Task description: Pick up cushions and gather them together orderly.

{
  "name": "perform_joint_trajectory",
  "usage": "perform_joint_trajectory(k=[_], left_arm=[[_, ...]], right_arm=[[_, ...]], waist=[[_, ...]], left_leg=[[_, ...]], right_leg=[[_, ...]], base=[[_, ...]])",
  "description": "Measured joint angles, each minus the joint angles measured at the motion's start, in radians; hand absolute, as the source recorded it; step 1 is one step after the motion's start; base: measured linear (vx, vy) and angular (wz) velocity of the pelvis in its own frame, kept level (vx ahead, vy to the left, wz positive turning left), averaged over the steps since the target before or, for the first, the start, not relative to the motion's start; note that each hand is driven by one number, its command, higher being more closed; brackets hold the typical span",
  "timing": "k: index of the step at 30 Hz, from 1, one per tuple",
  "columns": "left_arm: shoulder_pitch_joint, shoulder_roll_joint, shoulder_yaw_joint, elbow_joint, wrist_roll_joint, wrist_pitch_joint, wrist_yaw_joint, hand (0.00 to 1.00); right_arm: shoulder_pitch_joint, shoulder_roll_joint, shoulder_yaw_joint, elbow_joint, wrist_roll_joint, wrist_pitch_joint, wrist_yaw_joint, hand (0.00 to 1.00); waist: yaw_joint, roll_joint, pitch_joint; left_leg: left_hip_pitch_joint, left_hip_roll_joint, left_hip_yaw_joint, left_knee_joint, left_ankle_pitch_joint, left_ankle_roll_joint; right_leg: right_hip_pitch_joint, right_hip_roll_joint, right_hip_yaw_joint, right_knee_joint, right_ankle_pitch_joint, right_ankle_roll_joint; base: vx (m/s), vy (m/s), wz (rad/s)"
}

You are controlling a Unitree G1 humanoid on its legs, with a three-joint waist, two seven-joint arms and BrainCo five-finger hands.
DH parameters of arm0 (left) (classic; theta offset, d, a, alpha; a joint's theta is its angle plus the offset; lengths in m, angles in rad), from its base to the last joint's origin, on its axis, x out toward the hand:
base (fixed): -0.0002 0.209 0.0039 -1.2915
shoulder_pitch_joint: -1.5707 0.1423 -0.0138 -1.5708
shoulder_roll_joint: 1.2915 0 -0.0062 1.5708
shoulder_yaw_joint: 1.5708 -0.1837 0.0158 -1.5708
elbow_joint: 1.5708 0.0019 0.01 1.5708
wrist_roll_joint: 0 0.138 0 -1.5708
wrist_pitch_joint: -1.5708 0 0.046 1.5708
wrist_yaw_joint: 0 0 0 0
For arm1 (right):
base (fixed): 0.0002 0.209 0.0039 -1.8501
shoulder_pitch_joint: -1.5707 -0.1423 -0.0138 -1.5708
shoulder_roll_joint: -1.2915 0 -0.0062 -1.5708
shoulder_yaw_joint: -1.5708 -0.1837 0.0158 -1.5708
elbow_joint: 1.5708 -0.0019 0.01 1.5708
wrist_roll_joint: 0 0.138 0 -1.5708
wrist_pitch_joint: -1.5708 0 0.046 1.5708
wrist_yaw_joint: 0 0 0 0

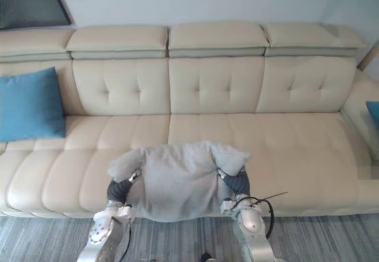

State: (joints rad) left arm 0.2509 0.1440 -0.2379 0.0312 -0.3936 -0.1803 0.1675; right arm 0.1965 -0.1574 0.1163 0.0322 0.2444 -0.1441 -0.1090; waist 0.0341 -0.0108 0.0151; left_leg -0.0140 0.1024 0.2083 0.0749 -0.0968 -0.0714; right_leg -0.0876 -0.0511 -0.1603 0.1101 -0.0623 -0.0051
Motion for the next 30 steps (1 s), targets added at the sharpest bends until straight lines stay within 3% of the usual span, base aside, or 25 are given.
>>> perform_joint_trajectory(k=[11,14,17,18,21,22,25,26,27,28,30], left_arm=[[-0.024,0.038,0.009,0.042,0.000,0.001,0.005,1.00],[-0.023,0.038,0.028,0.041,0.000,0.000,0.005,1.00],[-0.024,0.036,0.041,0.040,0.000,-0.001,0.006,1.00],[-0.024,0.033,0.045,0.040,-0.001,-0.001,0.006,1.00],[-0.023,0.040,0.054,0.039,-0.001,-0.001,0.012,1.00],[-0.022,0.040,0.055,0.039,-0.001,0.000,0.025,1.00],[-0.034,0.042,0.055,0.035,-0.001,-0.001,0.029,1.00],[-0.036,0.050,0.053,0.035,0.000,0.000,0.029,1.00],[-0.040,0.047,0.052,0.037,-0.001,0.002,0.029,1.00],[-0.043,0.040,0.045,0.037,0.000,0.004,0.029,1.00],[-0.041,0.021,0.033,0.037,0.000,0.005,0.027,1.00]], right_arm=[[-0.137,-0.003,0.025,0.148,-0.006,0.009,0.000,1.00],[-0.148,-0.005,0.046,0.153,-0.006,0.010,0.000,1.00],[-0.170,-0.005,0.057,0.178,-0.006,0.008,0.000,1.00],[-0.187,-0.005,0.063,0.198,-0.006,0.008,0.000,1.00],[-0.189,-0.002,0.080,0.213,-0.008,0.010,0.000,1.00],[-0.188,-0.002,0.088,0.214,-0.008,0.011,0.000,1.00],[-0.199,-0.013,0.090,0.215,-0.004,0.012,0.005,1.00],[-0.195,-0.017,0.090,0.216,-0.001,0.012,0.012,1.00],[-0.197,-0.022,0.090,0.217,0.000,0.013,0.014,1.00],[-0.197,-0.038,0.089,0.217,0.003,0.013,0.014,1.00],[-0.186,-0.058,0.086,0.212,0.013,0.018,0.016,1.00]], waist=[[-0.006,-0.005,-0.001],[-0.002,-0.007,0.000],[0.004,-0.010,0.018],[0.004,-0.008,0.045],[-0.016,-0.043,0.103],[-0.021,-0.041,0.112],[-0.038,-0.066,0.108],[-0.057,-0.087,0.098],[-0.059,-0.089,0.096],[-0.060,-0.068,0.096],[-0.056,-0.020,0.087]], left_leg=[[-0.080,-0.026,-0.025,-0.037,0.047,0.013],[-0.076,-0.023,-0.027,-0.025,0.045,0.014],[-0.076,-0.016,-0.022,0.020,0.006,0.020],[-0.071,-0.005,-0.018,0.044,-0.026,0.027],[-0.006,-0.026,-0.029,0.048,-0.052,0.037],[-0.006,-0.024,-0.030,0.049,-0.055,0.041],[-0.025,-0.029,-0.048,0.040,-0.056,0.042],[-0.016,-0.052,-0.087,0.016,-0.048,0.021],[-0.014,-0.050,-0.096,0.016,-0.048,0.015],[-0.012,-0.041,-0.123,0.017,-0.056,0.003],[0.006,0.002,-0.136,0.033,-0.063,-0.015]], right_leg=[[-0.041,0.003,0.008,-0.122,0.099,0.005],[-0.042,0.002,0.023,-0.104,0.100,0.005],[-0.125,-0.004,0.088,0.086,0.047,0.030],[-0.186,-0.002,0.115,0.241,0.036,0.042],[-0.299,-0.037,0.126,0.528,0.053,0.054],[-0.322,-0.040,0.124,0.547,0.020,0.043],[-0.302,-0.040,0.135,0.294,-0.006,0.064],[-0.229,-0.041,0.169,0.103,0.019,0.069],[-0.223,-0.036,0.173,0.096,0.053,0.058],[-0.223,-0.023,0.165,0.108,0.063,0.041],[-0.210,0.010,0.130,0.138,0.018,0.015]], base=[[-0.03,0.019,0.03],[0.00,0.005,-0.03],[-0.04,0.049,-0.26],[-0.16,0.071,-0.26],[-0.09,0.031,0.00],[-0.01,-0.017,0.20],[0.06,-0.105,0.26],[0.13,-0.162,0.39],[0.16,-0.193,0.45],[0.16,-0.162,0.15],[0.23,-0.190,0.18]])
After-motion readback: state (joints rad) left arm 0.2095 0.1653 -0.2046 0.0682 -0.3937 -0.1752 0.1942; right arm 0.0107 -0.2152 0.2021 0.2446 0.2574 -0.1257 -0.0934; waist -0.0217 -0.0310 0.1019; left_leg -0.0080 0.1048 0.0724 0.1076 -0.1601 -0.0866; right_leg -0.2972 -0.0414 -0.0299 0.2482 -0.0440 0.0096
